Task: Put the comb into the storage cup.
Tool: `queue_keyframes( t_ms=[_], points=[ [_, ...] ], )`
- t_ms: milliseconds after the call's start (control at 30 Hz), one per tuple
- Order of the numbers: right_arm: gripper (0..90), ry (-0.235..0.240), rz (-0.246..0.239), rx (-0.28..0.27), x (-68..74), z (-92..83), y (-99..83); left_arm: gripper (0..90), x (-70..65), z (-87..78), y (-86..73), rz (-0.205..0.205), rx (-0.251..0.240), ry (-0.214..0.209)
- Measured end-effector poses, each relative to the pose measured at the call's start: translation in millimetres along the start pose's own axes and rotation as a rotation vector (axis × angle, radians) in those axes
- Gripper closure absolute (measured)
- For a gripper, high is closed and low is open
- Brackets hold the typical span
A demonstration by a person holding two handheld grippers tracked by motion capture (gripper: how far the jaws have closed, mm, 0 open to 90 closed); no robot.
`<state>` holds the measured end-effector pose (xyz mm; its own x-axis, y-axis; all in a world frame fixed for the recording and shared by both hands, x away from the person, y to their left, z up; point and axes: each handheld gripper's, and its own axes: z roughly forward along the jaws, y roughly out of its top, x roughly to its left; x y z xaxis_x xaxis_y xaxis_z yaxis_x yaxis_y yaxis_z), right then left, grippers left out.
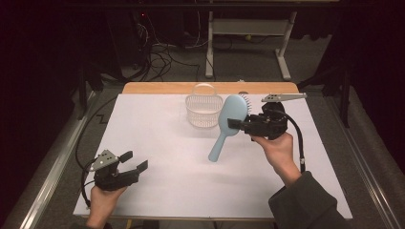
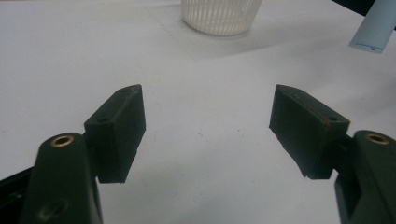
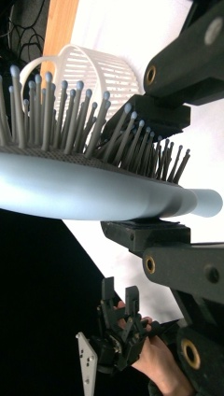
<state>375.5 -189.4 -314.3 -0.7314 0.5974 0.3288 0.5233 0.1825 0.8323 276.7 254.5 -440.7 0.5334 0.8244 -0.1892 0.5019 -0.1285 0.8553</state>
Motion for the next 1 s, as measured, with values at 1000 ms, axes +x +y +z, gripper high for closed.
queue_keyframes(
  t_ms=[1000],
  points=[
    [55.6,-0.036,-0.007,-0.025,-5.8,-2.8,27.8,26.2,0.1,-1.2,-0.3,-0.015,0.004,-0.013]
  ],
)
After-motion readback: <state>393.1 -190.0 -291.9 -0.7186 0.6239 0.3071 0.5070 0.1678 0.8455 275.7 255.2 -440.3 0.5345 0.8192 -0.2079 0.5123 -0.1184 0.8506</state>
